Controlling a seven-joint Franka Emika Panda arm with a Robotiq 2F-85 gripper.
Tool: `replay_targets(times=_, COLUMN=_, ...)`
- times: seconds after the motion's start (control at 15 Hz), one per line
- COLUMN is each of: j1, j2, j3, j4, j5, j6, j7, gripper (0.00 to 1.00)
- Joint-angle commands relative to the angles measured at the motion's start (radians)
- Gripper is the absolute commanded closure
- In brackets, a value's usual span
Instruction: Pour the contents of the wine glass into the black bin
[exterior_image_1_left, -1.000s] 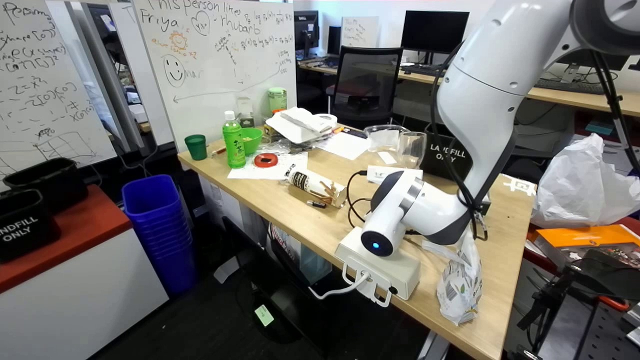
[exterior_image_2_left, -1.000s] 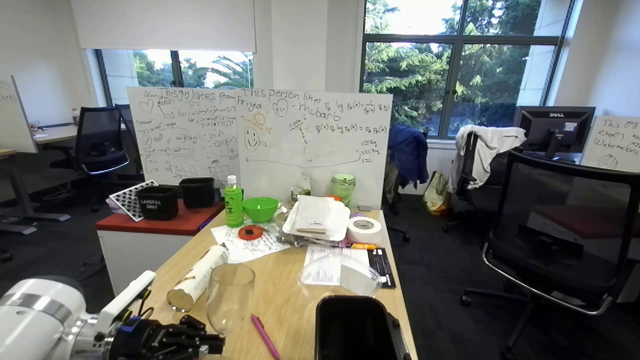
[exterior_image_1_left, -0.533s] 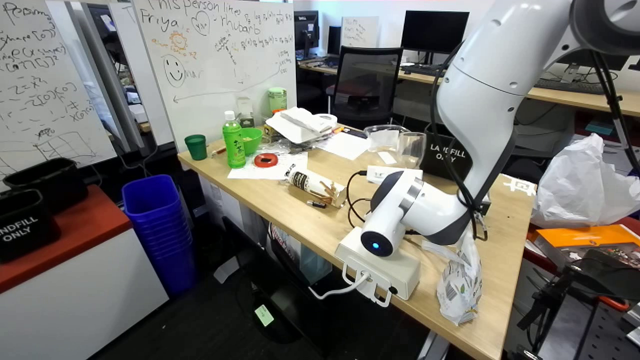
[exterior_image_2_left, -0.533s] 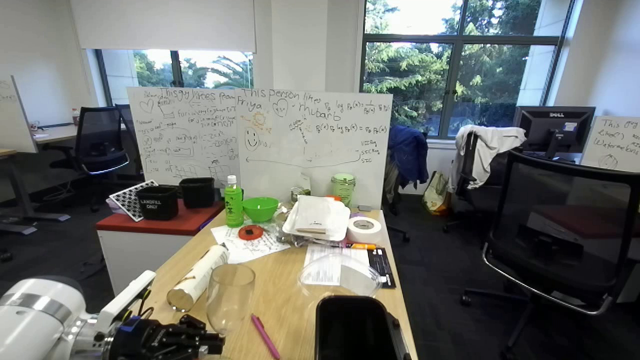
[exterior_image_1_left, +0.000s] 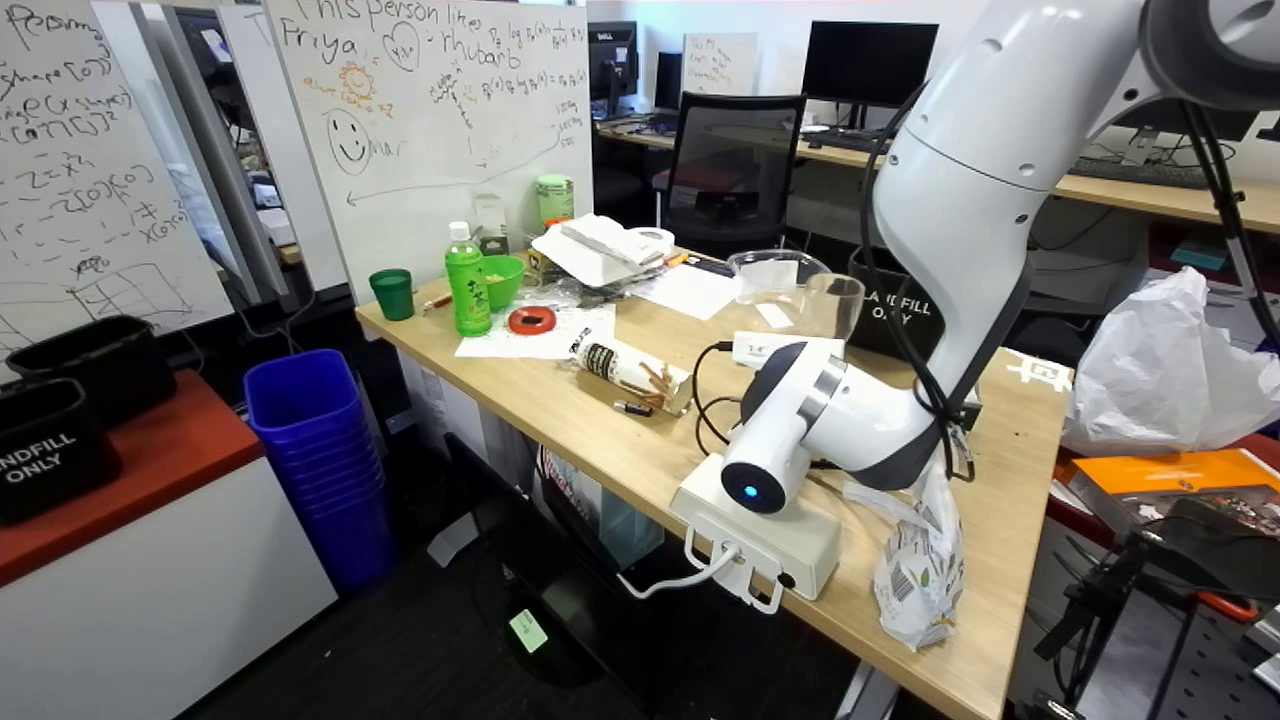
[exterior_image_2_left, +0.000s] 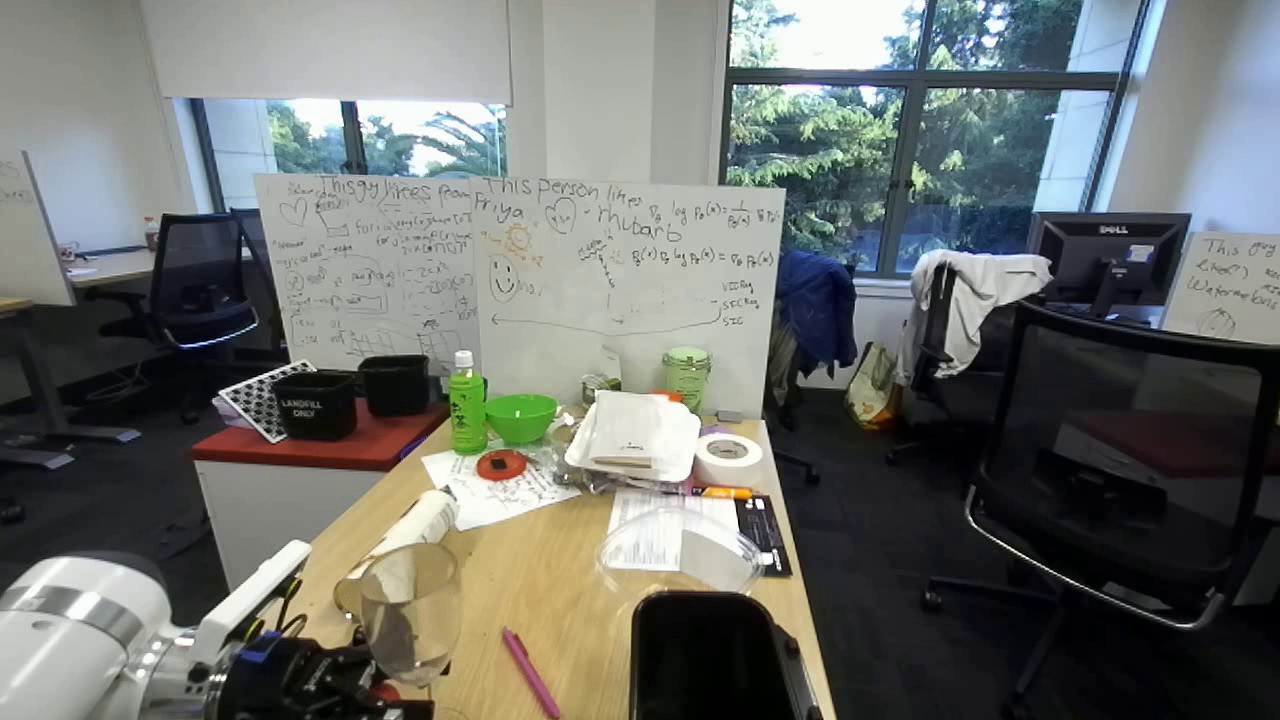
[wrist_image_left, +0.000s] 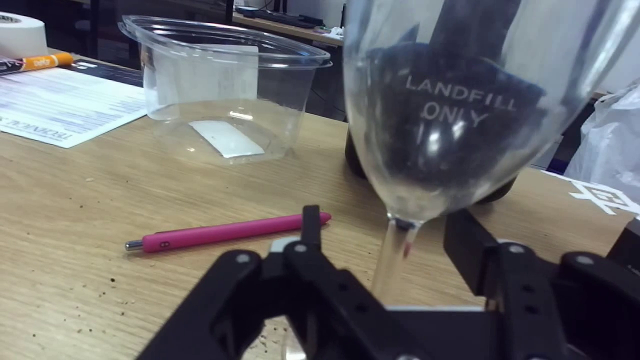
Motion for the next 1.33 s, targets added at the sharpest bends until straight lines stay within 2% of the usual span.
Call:
replay_targets(times=0.0, j1=-0.002, j2=0.001, j3=0.003, j4=0.001, j5=-0.001, j6=-0.003, j7=-0.001, gripper=0.34)
replay_targets(times=0.27, j1=-0.002, j2=0.001, j3=0.003, j4=0.001, j5=-0.001, j6=-0.003, j7=-0.001, gripper=0.34)
replay_targets(times=0.33, j1=-0.002, j2=0.001, j3=0.003, j4=0.001, j5=-0.001, j6=-0.003, j7=-0.001, gripper=0.09)
replay_targets(times=0.4, j1=-0.004, j2=-0.014, j3=0.005, j4=-0.013, j5=-0.008, j6=0.008, j7=0.001, gripper=0.08)
replay_targets(times=0.53, j1=-0.002, j2=-0.032, j3=0.006, j4=-0.028, j5=-0.015, j6=0.010, j7=0.004, gripper=0.01)
replay_targets(times=1.27, j1=-0.038, j2=-0.171, j3=0.036, j4=-0.112, j5=-0.012, j6=0.159, j7=-0.006, gripper=0.00)
